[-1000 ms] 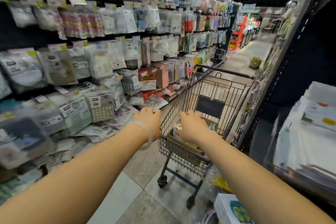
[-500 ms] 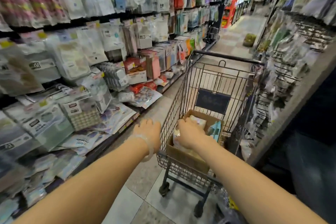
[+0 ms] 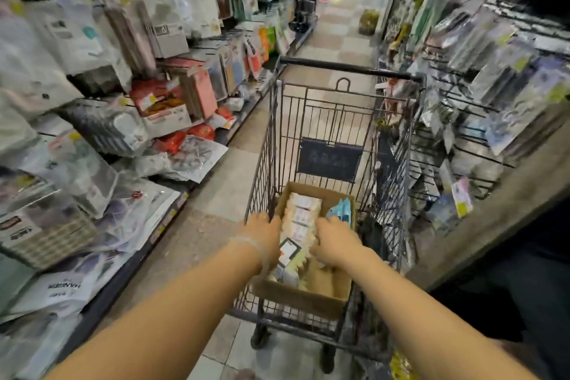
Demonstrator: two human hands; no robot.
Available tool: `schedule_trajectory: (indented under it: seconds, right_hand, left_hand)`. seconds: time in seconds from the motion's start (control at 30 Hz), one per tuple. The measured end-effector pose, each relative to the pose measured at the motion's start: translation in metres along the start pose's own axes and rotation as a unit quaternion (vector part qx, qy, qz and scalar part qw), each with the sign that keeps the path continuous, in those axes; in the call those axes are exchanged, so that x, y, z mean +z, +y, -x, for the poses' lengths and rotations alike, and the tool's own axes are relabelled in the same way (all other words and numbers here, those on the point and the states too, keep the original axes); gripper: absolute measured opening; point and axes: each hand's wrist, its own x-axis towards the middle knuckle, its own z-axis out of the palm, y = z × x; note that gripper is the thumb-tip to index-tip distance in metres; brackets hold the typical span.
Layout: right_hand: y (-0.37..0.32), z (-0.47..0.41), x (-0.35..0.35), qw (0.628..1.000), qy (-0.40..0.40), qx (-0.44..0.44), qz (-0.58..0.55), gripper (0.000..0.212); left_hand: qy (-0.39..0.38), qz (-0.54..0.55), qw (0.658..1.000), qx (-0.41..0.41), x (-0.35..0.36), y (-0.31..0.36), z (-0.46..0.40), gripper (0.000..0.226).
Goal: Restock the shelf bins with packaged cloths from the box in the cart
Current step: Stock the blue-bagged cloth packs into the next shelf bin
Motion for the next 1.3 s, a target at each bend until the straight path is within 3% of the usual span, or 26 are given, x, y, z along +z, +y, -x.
schedule_trajectory:
  seconds: [0.23, 0.4, 0.5, 0.67, 0.83, 1.0, 1.17, 1.3]
  right_hand:
    - [0.031, -0.072, 0.011, 0.994, -0.051, 0.084, -0.043, 0.043]
    - [0.062, -0.115, 0.039, 0.985, -0.088, 0.132, -0.060, 0.051]
    - [0.082, -0.150, 0.060, 0.982, -0.113, 0.141, -0.055, 0.057]
    - [0.113, -0.210, 0.083, 0.973, -0.147, 0.166, -0.061, 0.043]
    - [0.135, -0.267, 0.115, 0.967, -0.123, 0.203, -0.096, 0.051]
    - [0.139, -0.298, 0.137, 0.954, -0.045, 0.267, -0.128, 0.051]
    - [0.133, -0.304, 0.147, 0.954, -0.043, 0.275, -0.111, 0.027]
    - [0.136, -0.300, 0.145, 0.955, -0.074, 0.260, -0.120, 0.024]
  left_hand:
    - [-0.040, -0.015, 0.997, 0.067, 0.008, -0.006, -0.092, 0.059]
    - [-0.093, -0.012, 0.991, 0.098, 0.024, 0.002, -0.139, 0.055]
    - [-0.121, -0.025, 0.987, 0.101, 0.036, 0.009, -0.168, 0.055]
    - [-0.158, -0.002, 0.985, 0.076, 0.058, 0.019, -0.216, 0.048]
    - [-0.174, 0.029, 0.983, 0.051, 0.082, 0.018, -0.253, 0.048]
    - [-0.184, 0.071, 0.980, 0.028, 0.097, 0.014, -0.272, 0.051]
    - [-0.205, 0.123, 0.971, -0.006, 0.102, 0.012, -0.276, 0.052]
    - [-0.207, 0.154, 0.966, -0.017, 0.096, 0.015, -0.280, 0.052]
